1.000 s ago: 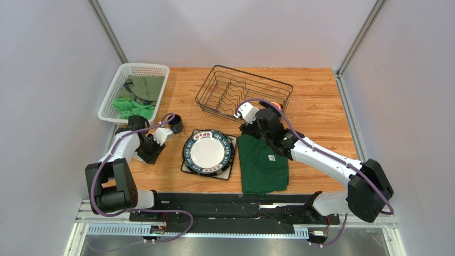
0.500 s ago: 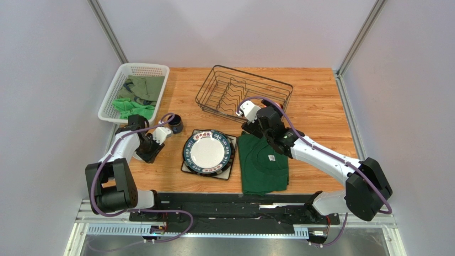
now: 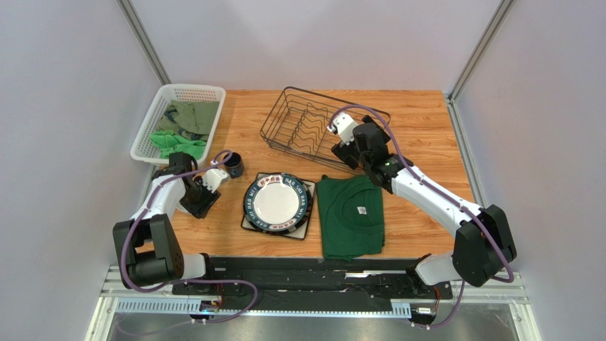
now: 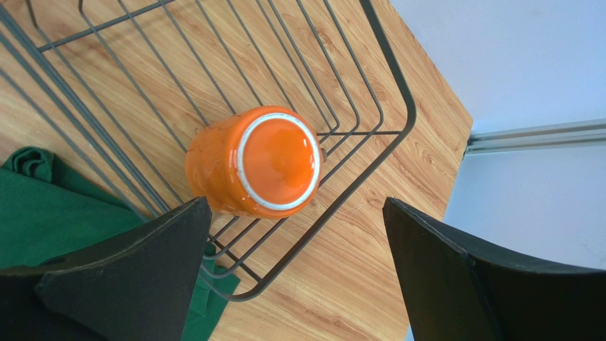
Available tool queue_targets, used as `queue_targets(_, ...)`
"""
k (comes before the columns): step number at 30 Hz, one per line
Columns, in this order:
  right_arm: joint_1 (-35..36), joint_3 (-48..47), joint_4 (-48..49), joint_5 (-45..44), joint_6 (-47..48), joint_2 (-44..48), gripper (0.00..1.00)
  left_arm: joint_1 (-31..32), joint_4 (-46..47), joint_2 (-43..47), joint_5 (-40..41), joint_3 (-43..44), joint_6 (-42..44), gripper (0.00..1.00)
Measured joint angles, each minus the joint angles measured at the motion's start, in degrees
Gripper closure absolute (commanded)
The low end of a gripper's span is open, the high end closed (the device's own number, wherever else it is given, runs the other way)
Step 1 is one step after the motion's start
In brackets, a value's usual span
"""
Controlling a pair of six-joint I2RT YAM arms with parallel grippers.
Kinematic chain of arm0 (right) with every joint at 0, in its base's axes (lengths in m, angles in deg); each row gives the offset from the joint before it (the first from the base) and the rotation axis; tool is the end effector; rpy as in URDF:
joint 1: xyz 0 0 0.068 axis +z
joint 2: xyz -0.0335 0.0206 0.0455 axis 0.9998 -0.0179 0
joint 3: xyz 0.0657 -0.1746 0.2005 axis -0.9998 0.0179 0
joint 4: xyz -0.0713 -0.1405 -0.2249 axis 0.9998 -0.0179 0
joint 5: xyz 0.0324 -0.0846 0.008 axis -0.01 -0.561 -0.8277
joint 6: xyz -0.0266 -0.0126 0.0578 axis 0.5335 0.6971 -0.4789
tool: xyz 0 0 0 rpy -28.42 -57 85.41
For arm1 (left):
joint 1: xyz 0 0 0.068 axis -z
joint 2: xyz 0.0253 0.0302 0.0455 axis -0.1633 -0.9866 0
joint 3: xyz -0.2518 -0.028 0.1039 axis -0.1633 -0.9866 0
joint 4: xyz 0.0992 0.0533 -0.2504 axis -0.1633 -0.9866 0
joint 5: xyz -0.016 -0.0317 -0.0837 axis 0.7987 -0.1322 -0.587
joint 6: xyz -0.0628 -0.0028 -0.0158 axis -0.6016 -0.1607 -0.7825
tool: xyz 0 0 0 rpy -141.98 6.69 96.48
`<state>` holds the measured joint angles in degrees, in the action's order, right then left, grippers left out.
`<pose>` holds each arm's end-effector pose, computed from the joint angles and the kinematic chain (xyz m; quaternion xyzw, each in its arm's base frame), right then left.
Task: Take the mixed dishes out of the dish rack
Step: Place the bowl at the center of the board.
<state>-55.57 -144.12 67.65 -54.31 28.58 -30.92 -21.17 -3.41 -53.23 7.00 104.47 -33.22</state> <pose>0.2928 0.1694 0.2667 -0.3787 0.7806 -0.1644 0.4693 0.2304 0.0410 0.1624 0.3158 0.9407 -0.0077 0.1236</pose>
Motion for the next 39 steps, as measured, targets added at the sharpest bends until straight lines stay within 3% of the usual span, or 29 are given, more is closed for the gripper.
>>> queue_targets(12,-7.26,-12.83,-10.38,7.50,-7.65,-7.54,0.00,-0.02,-3.19,3.78,-2.47,1.31,0.31,0.28)
queue_targets(39,-14.47,-32.74,-34.38,22.47,-14.19,-24.41,0.00,-0.02,-7.08,7.23,-3.43,1.31,2.43,0.26)
